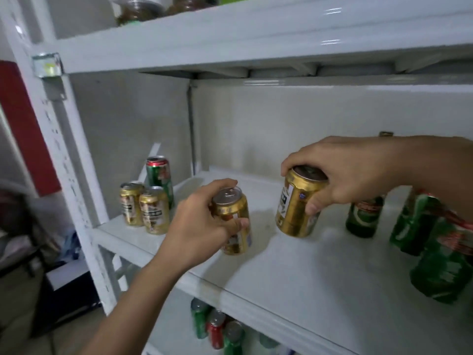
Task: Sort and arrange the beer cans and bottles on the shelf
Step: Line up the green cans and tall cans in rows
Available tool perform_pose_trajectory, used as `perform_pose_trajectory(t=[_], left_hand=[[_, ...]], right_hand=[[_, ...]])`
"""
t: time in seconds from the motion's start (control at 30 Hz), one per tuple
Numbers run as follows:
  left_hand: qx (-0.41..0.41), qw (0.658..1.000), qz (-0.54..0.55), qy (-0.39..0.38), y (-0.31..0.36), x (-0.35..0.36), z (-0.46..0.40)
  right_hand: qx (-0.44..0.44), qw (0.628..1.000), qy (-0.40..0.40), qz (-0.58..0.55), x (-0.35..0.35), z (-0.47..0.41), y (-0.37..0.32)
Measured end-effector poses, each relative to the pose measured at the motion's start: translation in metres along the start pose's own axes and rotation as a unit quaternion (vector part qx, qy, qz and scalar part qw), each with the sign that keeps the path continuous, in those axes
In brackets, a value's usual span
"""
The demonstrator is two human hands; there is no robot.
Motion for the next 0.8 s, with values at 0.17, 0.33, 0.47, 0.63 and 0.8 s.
perform_pose_trajectory(t=[0.17,0.33,0.47,0.63,0.8], left_hand=[[-0.022,1.0,-0.008,0.017,-0.029,-0.035,0.003],[-0.035,0.999,-0.038,0.013,-0.045,-0.051,0.0],[-0.024,0.997,-0.068,-0.019,-0.054,-0.056,-0.018],[0.026,0.987,-0.126,-0.099,-0.07,-0.054,-0.05],[0.081,0.975,-0.132,-0.162,-0.09,-0.048,-0.079]], right_hand=[[-0.034,0.999,-0.006,-0.026,0.009,-0.056,-0.028],[-0.045,0.997,-0.002,-0.062,0.03,-0.092,-0.036],[-0.03,0.995,0.001,-0.091,0.046,-0.114,-0.034],[0.004,0.994,-0.002,-0.113,0.061,-0.138,-0.038],[0.052,0.987,-0.008,-0.153,0.074,-0.16,-0.048]])
Point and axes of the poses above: each hand's wrist, its own z-axis away from the middle knuckle, its own x-axis out of the palm, y = z × x, the point moved 10 cm from there along -z, towards the middle knuckle, and after that the axes turned 7 degrees about -y, right-handed, at the moved point
